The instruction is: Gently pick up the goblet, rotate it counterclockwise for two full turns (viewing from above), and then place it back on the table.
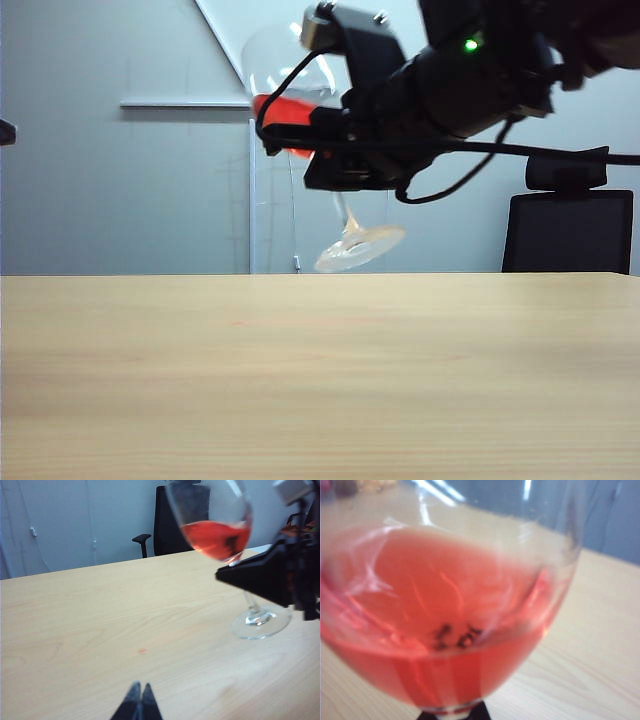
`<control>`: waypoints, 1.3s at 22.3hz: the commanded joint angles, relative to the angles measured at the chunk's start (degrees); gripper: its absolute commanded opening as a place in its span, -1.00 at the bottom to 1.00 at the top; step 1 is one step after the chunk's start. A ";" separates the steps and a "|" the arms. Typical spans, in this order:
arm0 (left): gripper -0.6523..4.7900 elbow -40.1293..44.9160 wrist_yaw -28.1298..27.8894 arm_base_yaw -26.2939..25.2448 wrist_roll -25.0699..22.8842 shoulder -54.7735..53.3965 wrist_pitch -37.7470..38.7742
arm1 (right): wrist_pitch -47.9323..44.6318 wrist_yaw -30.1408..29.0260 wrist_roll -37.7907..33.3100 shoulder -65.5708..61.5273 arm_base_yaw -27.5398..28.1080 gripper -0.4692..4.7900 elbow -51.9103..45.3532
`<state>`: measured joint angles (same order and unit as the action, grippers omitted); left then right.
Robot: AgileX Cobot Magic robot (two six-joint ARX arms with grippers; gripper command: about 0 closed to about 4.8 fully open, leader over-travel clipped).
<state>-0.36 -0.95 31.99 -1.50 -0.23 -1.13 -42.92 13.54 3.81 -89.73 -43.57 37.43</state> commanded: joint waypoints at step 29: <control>-0.78 -0.15 0.11 0.07 -0.02 -0.11 -0.63 | -37.31 -3.23 -16.76 -17.25 0.33 -0.84 -7.21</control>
<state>-0.36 -0.93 31.99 -1.50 -0.25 -1.10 -76.75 10.37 -14.46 -106.91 -43.29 29.32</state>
